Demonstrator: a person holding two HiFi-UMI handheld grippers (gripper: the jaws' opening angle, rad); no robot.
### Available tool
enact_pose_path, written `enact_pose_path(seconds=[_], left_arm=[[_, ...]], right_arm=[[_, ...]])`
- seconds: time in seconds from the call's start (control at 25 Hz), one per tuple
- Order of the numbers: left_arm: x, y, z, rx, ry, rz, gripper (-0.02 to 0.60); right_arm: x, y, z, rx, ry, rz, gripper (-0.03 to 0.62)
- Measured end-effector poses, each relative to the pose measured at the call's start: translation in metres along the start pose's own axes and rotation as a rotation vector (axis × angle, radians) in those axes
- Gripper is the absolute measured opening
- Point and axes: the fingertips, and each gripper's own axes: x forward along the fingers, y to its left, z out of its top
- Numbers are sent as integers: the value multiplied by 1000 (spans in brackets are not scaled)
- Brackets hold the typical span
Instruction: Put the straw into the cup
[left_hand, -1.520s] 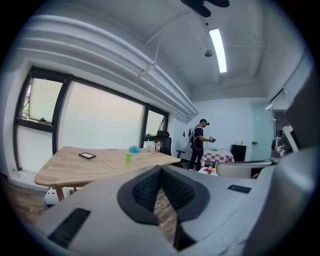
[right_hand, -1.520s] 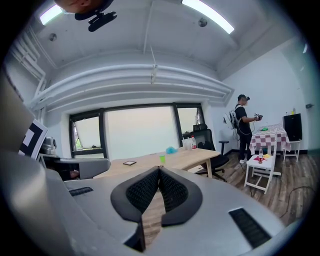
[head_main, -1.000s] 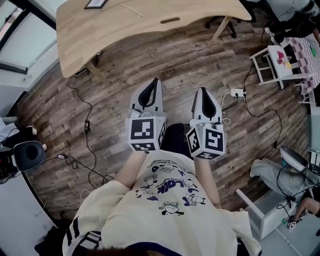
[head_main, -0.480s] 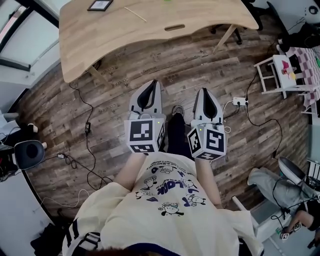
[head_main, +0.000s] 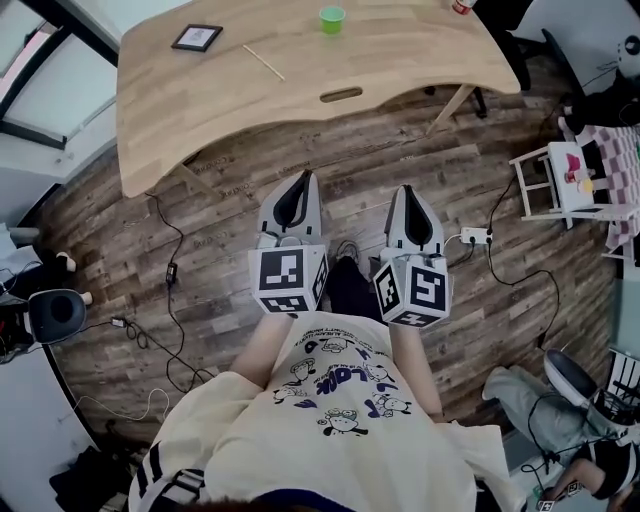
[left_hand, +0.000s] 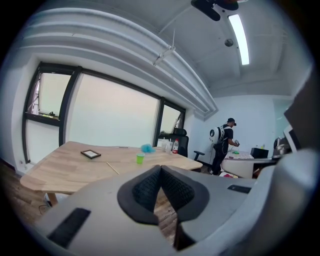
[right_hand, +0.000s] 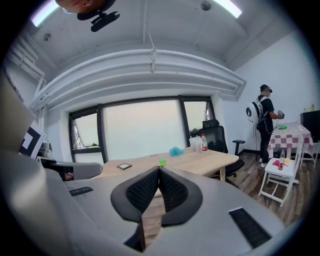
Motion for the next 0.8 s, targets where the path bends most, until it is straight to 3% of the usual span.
enact_pose_path(seconds=[0.6,0.8], left_arm=[[83,-22,26,-22,-48,89,28],[96,-17,23,-29,-29,118,28]], right_arm=[[80,-56,28,11,-29,106,-8],[95,-62,24,25,-5,116,-8]])
